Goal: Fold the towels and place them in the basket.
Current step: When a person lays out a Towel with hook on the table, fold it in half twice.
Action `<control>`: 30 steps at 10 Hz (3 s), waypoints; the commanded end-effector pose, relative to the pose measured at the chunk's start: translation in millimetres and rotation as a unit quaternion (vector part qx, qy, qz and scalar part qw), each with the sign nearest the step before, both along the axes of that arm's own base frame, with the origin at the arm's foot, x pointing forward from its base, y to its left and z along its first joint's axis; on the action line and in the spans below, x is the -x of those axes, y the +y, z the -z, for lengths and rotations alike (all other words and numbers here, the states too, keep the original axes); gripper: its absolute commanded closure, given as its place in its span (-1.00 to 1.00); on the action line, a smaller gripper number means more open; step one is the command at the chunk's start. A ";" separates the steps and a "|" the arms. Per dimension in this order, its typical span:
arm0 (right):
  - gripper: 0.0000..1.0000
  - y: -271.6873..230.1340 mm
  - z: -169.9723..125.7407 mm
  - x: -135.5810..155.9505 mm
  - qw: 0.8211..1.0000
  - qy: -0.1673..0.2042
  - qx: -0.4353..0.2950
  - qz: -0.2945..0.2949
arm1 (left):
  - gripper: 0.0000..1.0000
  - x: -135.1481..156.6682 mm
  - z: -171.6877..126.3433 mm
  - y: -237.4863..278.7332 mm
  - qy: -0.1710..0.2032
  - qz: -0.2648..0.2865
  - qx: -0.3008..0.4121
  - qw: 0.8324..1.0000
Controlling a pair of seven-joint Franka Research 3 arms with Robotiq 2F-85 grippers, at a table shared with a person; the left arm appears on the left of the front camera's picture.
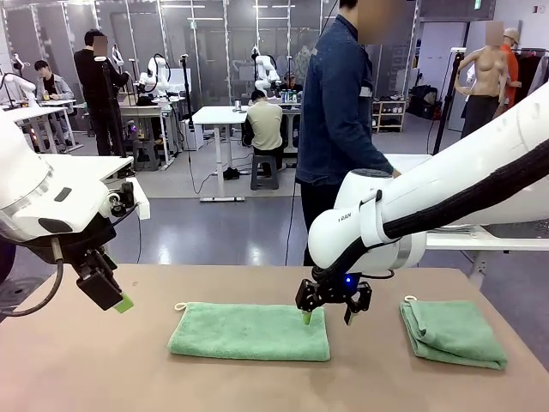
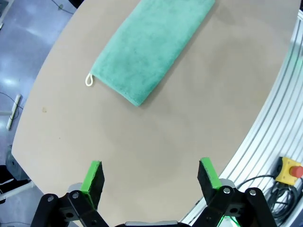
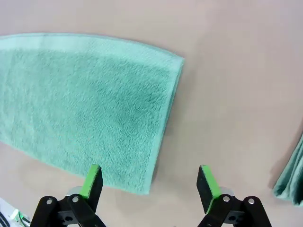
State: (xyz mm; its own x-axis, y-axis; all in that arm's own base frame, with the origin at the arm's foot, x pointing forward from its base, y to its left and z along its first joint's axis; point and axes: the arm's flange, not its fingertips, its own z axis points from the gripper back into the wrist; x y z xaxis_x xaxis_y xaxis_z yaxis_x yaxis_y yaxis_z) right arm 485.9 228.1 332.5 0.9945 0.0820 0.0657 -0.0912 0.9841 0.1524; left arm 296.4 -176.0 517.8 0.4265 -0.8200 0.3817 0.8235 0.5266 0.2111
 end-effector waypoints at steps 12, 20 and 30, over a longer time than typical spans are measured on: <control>-1.00 29.9 42.1 -29.9 0.995 0.030 0.047 0.081 | -1.00 -1.3 0.6 -2.3 -0.006 -0.007 -0.002 1.000; 1.00 29.9 45.4 -34.8 0.994 0.041 0.052 0.083 | -1.00 -1.3 0.6 -2.3 -0.006 -0.007 -0.002 1.000; 1.00 -23.1 -5.8 -16.3 0.986 0.017 0.133 0.099 | -1.00 -1.3 0.6 -2.3 -0.006 -0.007 -0.002 1.000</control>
State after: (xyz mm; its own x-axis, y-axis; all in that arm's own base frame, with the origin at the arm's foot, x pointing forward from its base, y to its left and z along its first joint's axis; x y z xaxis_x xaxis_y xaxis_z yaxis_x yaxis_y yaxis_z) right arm 513.4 212.2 326.0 0.9975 -0.0694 0.0131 0.0697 0.9970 -0.0321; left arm 296.4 -176.1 517.9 0.4260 -0.8200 0.3823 0.8239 0.5261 0.2104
